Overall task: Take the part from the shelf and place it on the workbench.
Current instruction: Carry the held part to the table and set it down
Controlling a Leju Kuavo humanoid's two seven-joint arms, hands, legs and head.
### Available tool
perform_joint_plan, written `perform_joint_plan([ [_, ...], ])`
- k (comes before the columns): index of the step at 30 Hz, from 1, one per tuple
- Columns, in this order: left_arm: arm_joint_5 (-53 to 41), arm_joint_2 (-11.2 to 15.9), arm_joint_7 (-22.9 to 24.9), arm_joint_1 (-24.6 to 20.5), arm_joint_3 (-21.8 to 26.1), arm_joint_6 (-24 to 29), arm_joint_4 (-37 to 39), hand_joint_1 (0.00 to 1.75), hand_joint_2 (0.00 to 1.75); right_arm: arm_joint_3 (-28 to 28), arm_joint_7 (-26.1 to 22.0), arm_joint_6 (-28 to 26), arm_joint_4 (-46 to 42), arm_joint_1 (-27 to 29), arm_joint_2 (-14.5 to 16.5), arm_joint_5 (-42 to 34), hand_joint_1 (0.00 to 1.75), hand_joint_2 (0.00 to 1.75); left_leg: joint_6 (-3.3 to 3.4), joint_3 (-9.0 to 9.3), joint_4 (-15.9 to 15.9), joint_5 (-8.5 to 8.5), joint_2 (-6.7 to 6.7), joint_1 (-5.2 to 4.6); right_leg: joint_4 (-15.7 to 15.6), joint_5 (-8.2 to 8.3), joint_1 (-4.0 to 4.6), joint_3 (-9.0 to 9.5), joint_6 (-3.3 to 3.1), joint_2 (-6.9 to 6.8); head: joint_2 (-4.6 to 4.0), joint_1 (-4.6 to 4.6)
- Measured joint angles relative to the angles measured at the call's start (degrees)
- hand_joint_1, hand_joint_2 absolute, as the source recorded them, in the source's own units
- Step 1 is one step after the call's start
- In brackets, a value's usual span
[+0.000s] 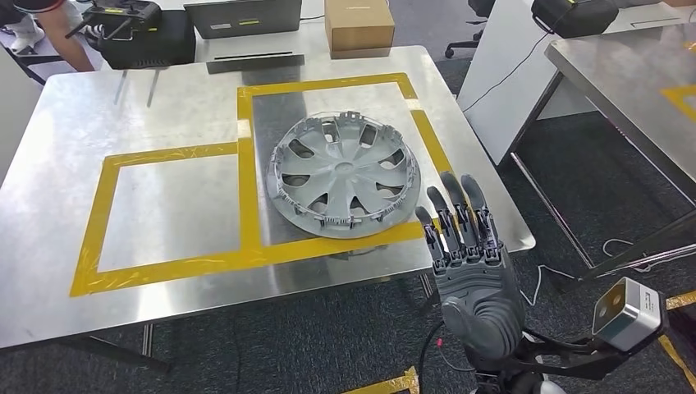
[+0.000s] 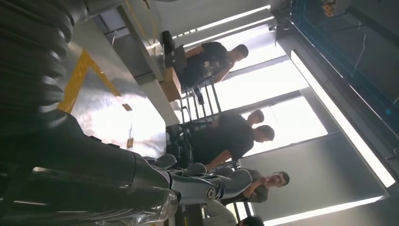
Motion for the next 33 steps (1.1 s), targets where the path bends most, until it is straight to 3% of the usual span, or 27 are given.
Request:
perform_joint_plan([
  [2, 0.1, 0.1, 0.0, -0.1, 0.5, 0.3, 0.0, 0.0, 0.0, 0.0, -0.6, 0.5, 0.0, 0.0, 0.0, -1.2, 0.0, 1.75, 0.48, 0.18, -0.3, 0.3, -0.01, 0.25, 0.6, -0.76, -0.05, -0.09, 0.34, 0.32, -0.01, 0.04],
  [3, 0.1, 0.1, 0.0, -0.2, 0.7, 0.5, 0.0, 0.0, 0.0, -0.1, -1.0, 0.9, 0.0, 0.0, 0.0, -1.7, 0.0, 1.75, 0.7, 0.23, -0.5, 0.44, -0.03, 0.42, 2.1, -1.97, -0.06, -0.63, 0.48, 0.63, -0.01, 0.23],
  [6, 0.2, 0.3, 0.0, -0.4, 1.4, 0.7, 0.0, 0.0, 0.0, -0.1, -1.5, 1.7, 0.4, 0.1, 0.0, -2.5, 0.0, 1.75, 1.0, 0.17, -0.6, 0.62, -0.12, 0.39, 12.7, -7.82, -0.11, -4.96, 0.67, 1.33, 0.0, 0.94],
  [7, 0.2, 0.4, 0.0, -0.4, 1.6, 0.8, 0.0, 0.0, 0.0, -0.1, -1.6, 1.8, 0.5, 0.2, 0.0, -2.7, 0.0, 1.75, 1.03, 0.13, -0.6, 0.66, -0.19, 0.27, 15.7, -8.79, -0.1, -6.21, 0.6, 1.37, 0.0, 1.02],
  [8, 0.2, 0.5, 0.0, -0.4, 1.8, 0.8, 0.0, 0.0, 0.0, -0.1, -1.6, 1.8, 0.7, 0.2, 0.0, -2.7, 0.0, 1.75, 1.04, 0.11, -0.6, 0.7, -0.28, 0.14, 16.7, -8.52, -0.07, -6.58, 0.42, 1.4, 0.0, 1.05],
  [9, 0.2, 0.6, 0.0, -0.4, 1.9, 0.8, 0.0, 0.0, 0.0, -0.1, -1.6, 1.9, 0.8, 0.2, 0.0, -2.8, 0.0, 1.75, 1.02, 0.12, -0.6, 0.75, -0.42, 0.0, 15.5, -7.11, -0.02, -5.91, 0.09, 1.43, 0.0, 1.08],
  [12, 0.1, 0.6, 0.0, -0.6, 2.3, 0.9, 0.0, 0.0, 0.0, -0.1, -1.8, 2.2, 1.1, 0.2, 0.0, -3.3, 0.0, 1.75, 0.7, 0.15, -0.6, 1.02, -0.96, -0.3, 4.5, -1.83, 0.5, -0.45, -1.67, 1.8, -0.01, 1.02],
  [14, 0.0, 0.6, 0.1, -0.7, 2.7, 1.2, 0.0, 0.0, 0.0, -0.1, -2.4, 3.0, 1.3, 0.1, 0.0, -4.1, 0.0, 1.75, 0.11, -0.01, -0.6, 1.41, -1.16, -0.12, 0.5, -1.0, 0.99, 1.45, -2.38, 1.94, -0.01, 0.81],
  [17, 0.1, 0.9, 0.2, -0.8, 3.2, 1.3, 0.0, 0.0, 0.0, -0.1, -3.4, 4.4, 1.7, 0.0, 0.1, -5.2, 0.0, 1.75, -1.0, -0.25, -0.6, 1.46, -1.06, 0.02, -0.9, 0.0, 1.01, 1.67, -2.7, 1.66, -0.01, 0.89],
  [19, 0.3, 1.3, 0.2, -0.9, 3.7, 1.3, 0.1, 0.0, 0.0, 0.0, -3.7, 5.1, 2.1, -0.1, 0.2, -5.6, 0.0, 1.75, -1.68, -1.34, 2.2, -1.34, -0.64, 0.06, -2.1, 1.07, 0.64, 1.58, -3.0, 1.32, -0.02, 0.37],
  [21, 0.5, 1.8, 0.3, -1.0, 4.3, 1.3, 0.1, 0.0, 0.0, 0.1, -3.8, 5.4, 2.5, -0.2, 0.4, -6.1, 0.0, 1.75, -2.34, -3.66, 8.6, -5.76, -0.37, 0.57, -2.2, 1.7, 0.53, 0.93, -3.09, 1.12, -0.01, -0.32],
  [22, 0.5, 2.1, 0.3, -1.1, 4.5, 1.3, 0.1, 0.0, 0.0, 0.2, -3.8, 5.5, 2.8, -0.3, 0.6, -6.4, 0.0, 1.75, -2.7, -4.6, 11.6, -7.16, -0.34, 0.84, -2.1, 1.9, 0.47, 0.5, -2.97, 1.04, -0.01, -0.54],
  [23, 0.5, 2.4, 0.4, -1.1, 4.7, 1.2, 0.1, 0.0, 0.0, 0.3, -4.0, 5.6, 3.2, -0.3, 0.7, -6.6, 0.0, 1.75, -3.07, -4.78, 13.1, -7.52, -0.29, 1.12, -1.9, 2.08, 0.35, 0.08, -2.82, 0.95, 0.0, -0.7],
  [24, 0.5, 2.7, 0.4, -1.1, 5.0, 1.2, 0.1, 0.0, 0.0, 0.4, -4.3, 5.7, 3.5, -0.3, 0.8, -6.9, 0.0, 1.75, -3.46, -3.86, 12.4, -6.73, -0.19, 1.41, -1.7, 2.2, 0.16, -0.34, -2.61, 0.89, -0.01, -0.85],
  [26, 0.4, 3.2, 0.3, -1.2, 5.5, 1.1, 0.1, 0.0, 0.0, 0.6, -4.8, 5.8, 4.2, -0.4, 0.9, -7.2, 0.0, 1.75, -4.41, 0.53, 5.7, -3.84, 0.17, 2.03, -0.7, 2.18, -0.33, -1.17, -1.99, 0.8, -0.01, -1.11],
  [27, 0.3, 3.3, 0.1, -1.2, 5.7, 0.9, 0.1, 0.0, 0.0, 0.6, -4.9, 5.8, 4.4, -0.5, 0.9, -7.2, 0.0, 1.75, -4.56, 2.62, 2.4, -2.78, 0.22, 2.16, -0.1, 2.1, -0.48, -1.59, -1.58, 0.81, -0.02, -1.37],
  [29, 0.1, 3.4, -0.4, -1.3, 5.9, 0.7, 0.1, 0.0, 0.0, 0.6, -5.2, 5.9, 4.8, -0.8, 0.9, -7.0, 0.0, 1.75, -4.09, 4.25, -0.5, -2.41, 0.06, 2.13, 0.7, 2.11, -0.46, -2.09, -0.76, 0.94, -0.02, -1.7],
  [31, 0.0, 3.5, -0.8, -1.3, 6.1, 0.5, 0.1, 0.0, 0.0, 0.7, -5.3, 6.0, 5.1, -1.0, 0.9, -6.8, 0.0, 1.75, -2.92, 3.79, -0.4, -2.2, -0.12, 2.01, 0.9, 2.4, -0.48, -2.31, -0.18, 1.09, -0.02, -1.66],
  [33, -0.1, 3.5, -1.0, -1.4, 6.2, 0.5, 0.1, 0.0, 0.0, 0.8, -5.3, 5.9, 5.3, -1.0, 0.9, -6.7, 0.0, 1.75, -1.91, 3.24, -0.4, -1.79, -0.1, 1.99, 2.1, 1.11, -0.61, -3.02, 0.29, 1.2, -0.02, -1.44],
])
